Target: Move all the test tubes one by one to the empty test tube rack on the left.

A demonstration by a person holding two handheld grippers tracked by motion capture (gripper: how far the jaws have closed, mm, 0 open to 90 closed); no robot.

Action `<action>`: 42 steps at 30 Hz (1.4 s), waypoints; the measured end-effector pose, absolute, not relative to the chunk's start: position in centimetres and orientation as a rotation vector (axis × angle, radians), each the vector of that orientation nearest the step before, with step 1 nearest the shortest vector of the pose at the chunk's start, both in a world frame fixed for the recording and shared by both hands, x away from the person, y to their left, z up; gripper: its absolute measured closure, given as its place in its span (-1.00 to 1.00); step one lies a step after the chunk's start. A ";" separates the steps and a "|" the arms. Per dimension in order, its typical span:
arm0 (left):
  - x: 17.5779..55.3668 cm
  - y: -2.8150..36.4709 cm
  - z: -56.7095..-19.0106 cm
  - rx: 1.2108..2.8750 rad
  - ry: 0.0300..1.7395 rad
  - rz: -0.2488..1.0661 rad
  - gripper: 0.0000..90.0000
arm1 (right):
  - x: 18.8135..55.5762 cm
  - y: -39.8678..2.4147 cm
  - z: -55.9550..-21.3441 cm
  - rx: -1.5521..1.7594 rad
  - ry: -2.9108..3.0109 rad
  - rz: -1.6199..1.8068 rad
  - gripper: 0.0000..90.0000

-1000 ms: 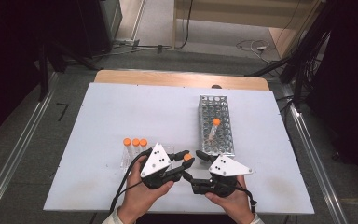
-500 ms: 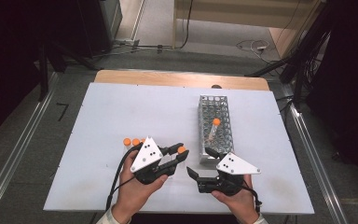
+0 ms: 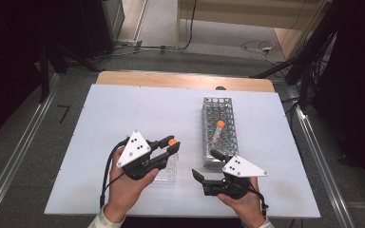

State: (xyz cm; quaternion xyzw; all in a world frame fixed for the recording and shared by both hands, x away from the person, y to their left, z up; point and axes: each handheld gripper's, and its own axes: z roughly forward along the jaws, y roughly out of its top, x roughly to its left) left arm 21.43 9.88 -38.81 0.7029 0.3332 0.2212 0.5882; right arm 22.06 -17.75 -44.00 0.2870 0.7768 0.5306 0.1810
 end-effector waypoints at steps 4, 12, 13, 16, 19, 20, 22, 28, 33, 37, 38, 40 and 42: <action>21.9 11.1 -38.8 1.623 0.818 0.552 0.58 | 22.1 -17.8 -44.0 0.822 2.196 1.498 -0.71; 22.7 12.3 -39.3 1.634 0.874 0.623 0.58 | 22.1 -17.7 -44.0 0.816 2.199 1.496 -0.71; 22.8 12.3 -39.4 1.639 0.879 0.635 0.58 | 22.1 -17.7 -44.1 0.815 2.198 1.496 -0.71; 23.0 12.4 -39.7 1.651 0.894 0.639 0.58 | 22.1 -17.8 -44.1 0.815 2.200 1.494 -0.71; 23.1 12.4 -40.0 1.665 0.901 0.640 0.58 | 22.1 -17.8 -44.0 0.817 2.199 1.495 -0.71; 23.2 12.4 -40.1 1.673 0.903 0.644 0.57 | 22.1 -17.8 -44.0 0.817 2.199 1.495 -0.71; 23.2 12.3 -40.3 1.679 0.905 0.647 0.57 | 22.1 -17.8 -44.0 0.817 2.200 1.495 -0.70; 23.2 12.4 -40.8 1.701 0.914 0.649 0.57 | 22.1 -17.8 -44.0 0.813 2.202 1.494 -0.70; 23.1 12.6 -41.5 1.726 0.931 0.639 0.57 | 22.1 -17.8 -44.0 0.811 2.202 1.496 -0.70; 23.0 12.7 -41.7 1.741 0.940 0.634 0.57 | 22.1 -17.8 -44.0 0.811 2.204 1.496 -0.70; 23.0 12.8 -41.7 1.743 0.943 0.633 0.57 | 22.1 -17.8 -44.0 0.810 2.206 1.495 -0.70; 23.0 12.8 -41.7 1.748 0.943 0.625 0.57 | 22.1 -17.8 -44.0 0.809 2.207 1.494 -0.70; 23.0 12.8 -41.7 1.745 0.942 0.599 0.38 | 22.1 -17.7 -44.0 0.810 2.207 1.493 -0.70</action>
